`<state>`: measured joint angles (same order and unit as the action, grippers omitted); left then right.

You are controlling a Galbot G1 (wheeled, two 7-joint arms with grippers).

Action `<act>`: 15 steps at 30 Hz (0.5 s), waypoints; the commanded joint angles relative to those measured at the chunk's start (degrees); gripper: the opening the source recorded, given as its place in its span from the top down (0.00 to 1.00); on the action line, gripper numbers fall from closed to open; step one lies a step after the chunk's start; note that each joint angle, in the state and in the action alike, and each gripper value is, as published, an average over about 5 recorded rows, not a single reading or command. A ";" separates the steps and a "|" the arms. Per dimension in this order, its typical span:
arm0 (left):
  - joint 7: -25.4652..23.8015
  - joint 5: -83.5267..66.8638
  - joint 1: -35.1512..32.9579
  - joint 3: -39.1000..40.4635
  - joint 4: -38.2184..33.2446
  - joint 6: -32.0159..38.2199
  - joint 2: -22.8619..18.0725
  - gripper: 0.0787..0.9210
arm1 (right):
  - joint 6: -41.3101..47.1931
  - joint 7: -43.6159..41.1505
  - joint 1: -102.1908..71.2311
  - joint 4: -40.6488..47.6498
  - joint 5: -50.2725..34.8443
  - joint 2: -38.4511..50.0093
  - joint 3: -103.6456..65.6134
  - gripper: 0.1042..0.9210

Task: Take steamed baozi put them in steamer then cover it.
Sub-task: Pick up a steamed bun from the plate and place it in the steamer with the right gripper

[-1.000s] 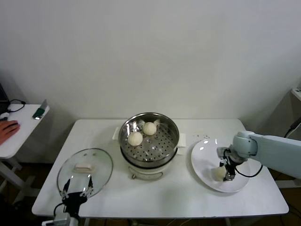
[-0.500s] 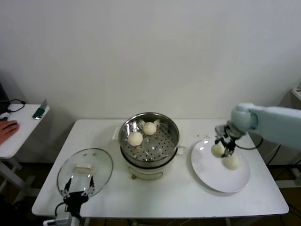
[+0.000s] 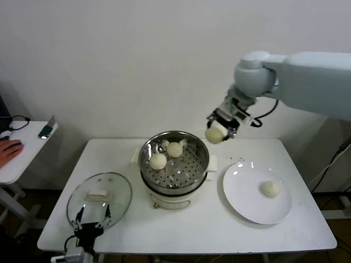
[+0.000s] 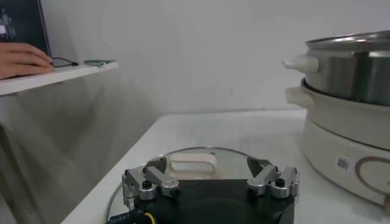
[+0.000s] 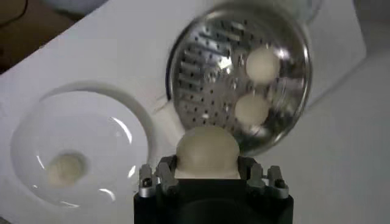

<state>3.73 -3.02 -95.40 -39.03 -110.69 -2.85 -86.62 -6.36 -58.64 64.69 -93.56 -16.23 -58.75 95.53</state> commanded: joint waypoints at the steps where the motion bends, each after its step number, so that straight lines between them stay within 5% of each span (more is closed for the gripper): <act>1: 0.24 -0.23 -0.50 -0.50 -0.10 0.37 0.05 0.12 | -8.19 2.03 -4.48 -8.95 11.12 -11.88 -1.75 0.33; 15: 0.55 -0.36 -0.79 -0.87 -0.01 0.44 -0.12 0.12 | -6.87 6.54 -21.35 0.06 26.12 -13.49 -2.73 0.33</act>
<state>4.22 -3.35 -96.13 -39.83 -110.85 -2.43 -86.74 -11.87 -54.46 52.81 -96.30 -0.01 -68.94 94.11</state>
